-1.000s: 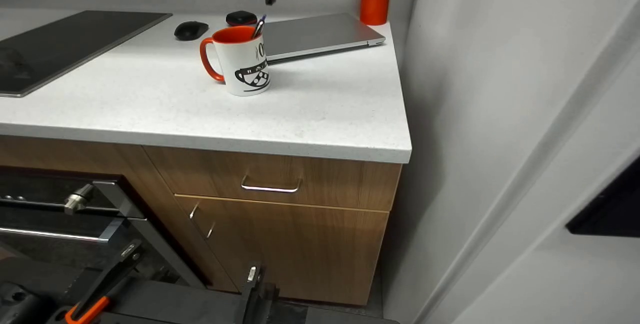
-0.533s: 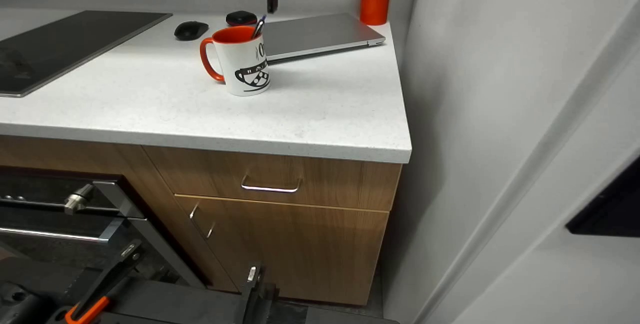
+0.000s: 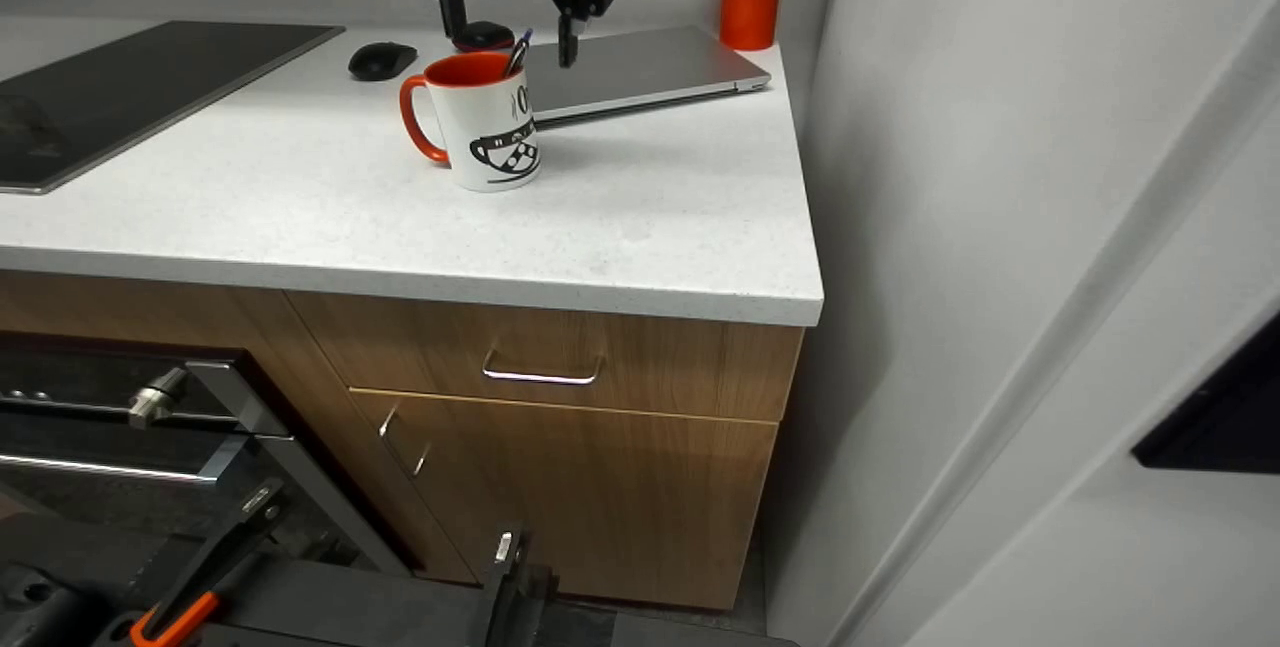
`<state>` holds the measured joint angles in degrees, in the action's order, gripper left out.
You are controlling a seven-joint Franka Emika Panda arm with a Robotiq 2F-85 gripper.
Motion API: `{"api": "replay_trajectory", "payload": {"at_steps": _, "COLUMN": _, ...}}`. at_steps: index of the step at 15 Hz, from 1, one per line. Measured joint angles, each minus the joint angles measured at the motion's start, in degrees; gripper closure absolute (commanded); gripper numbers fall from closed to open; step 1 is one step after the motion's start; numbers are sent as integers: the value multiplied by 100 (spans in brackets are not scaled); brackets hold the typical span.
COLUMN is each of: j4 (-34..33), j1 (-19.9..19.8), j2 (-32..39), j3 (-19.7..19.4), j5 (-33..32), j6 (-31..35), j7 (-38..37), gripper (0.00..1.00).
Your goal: Remove the black pen from the white and red mug
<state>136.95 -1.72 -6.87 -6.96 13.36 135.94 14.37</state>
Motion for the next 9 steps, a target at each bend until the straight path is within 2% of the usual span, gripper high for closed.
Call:
{"api": "replay_trajectory", "payload": {"at_steps": 8, "j4": -489, "j1": 0, "j2": 573, "j3": 116, "j5": 793, "j6": -2, "j7": 75, "gripper": 0}}
{"api": "replay_trajectory", "payload": {"at_steps": 9, "j4": -532, "j1": 0, "j2": 599, "j3": 119, "j5": 874, "j6": -2, "j7": 100, "gripper": 5}}
